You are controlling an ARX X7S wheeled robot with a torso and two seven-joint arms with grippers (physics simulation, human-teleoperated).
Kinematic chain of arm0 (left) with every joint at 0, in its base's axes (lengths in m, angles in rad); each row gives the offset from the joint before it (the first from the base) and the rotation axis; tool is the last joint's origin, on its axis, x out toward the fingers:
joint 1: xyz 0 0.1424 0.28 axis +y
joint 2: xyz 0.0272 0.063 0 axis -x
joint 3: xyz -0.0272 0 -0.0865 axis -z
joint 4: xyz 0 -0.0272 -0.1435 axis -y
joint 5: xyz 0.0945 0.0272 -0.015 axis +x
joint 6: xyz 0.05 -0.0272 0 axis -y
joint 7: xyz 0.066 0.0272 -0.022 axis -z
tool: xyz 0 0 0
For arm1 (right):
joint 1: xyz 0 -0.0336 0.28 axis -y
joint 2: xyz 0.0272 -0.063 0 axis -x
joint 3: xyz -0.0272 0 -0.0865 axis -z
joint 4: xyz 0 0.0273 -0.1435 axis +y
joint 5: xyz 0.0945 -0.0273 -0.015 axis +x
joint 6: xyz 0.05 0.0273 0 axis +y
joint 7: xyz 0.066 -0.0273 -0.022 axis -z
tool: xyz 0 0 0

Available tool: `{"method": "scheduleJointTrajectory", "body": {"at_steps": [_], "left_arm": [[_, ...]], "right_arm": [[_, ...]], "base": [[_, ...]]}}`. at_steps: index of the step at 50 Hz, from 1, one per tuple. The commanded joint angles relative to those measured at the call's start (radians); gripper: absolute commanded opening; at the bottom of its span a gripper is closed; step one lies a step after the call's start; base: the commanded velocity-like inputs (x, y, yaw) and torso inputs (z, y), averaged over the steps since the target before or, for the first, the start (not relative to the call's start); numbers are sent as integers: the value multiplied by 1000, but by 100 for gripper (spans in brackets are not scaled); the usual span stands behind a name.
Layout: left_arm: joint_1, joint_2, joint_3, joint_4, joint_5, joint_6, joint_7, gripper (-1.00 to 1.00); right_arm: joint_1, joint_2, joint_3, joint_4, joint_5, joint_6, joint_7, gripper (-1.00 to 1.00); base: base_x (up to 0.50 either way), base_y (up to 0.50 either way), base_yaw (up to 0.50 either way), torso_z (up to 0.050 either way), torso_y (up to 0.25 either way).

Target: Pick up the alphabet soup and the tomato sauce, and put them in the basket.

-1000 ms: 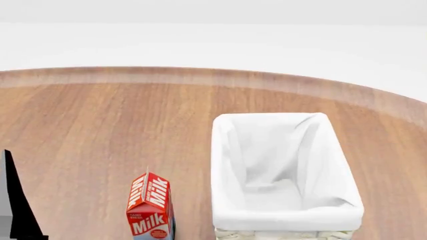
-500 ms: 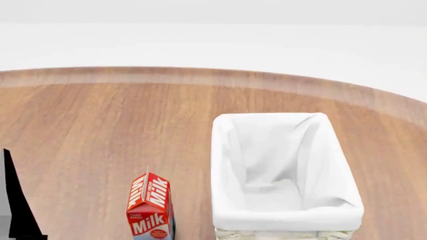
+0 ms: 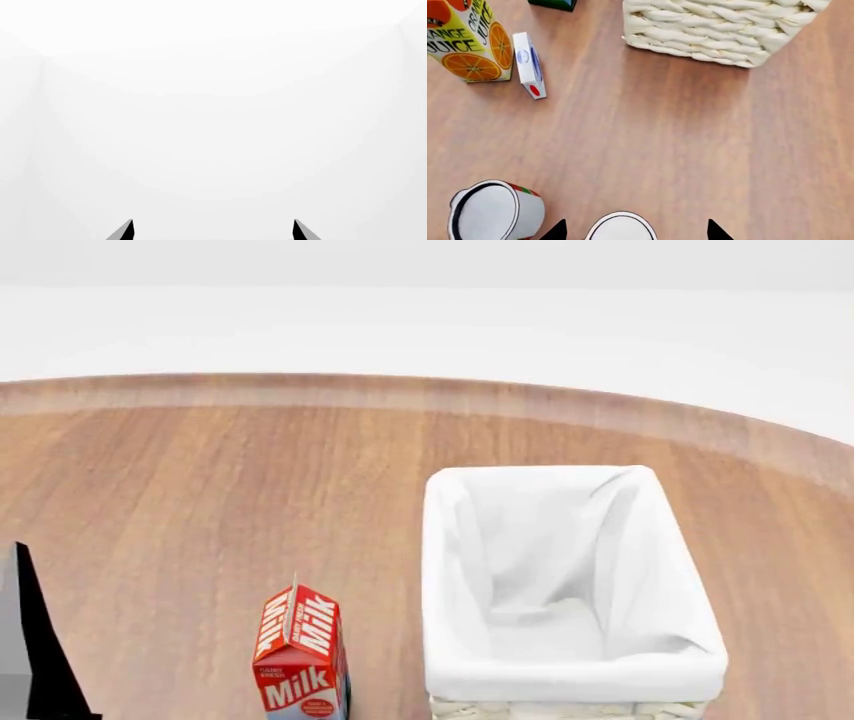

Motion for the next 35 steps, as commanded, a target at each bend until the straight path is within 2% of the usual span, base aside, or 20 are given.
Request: {"method": "scheduleJointTrajectory", "body": {"at_steps": [1,35], "left_arm": [[-1,-3,5,-1,0,0,-5,100],[2,-9,31,-30,16,26,-14,100]], "right_arm": [[-12,2,-33,17,-57,-8,-22,100],[12,-26,-190,85,-250,-1,-51,100]], "base": [[0,0,0,0,0],[0,0,0,0,0]]}}
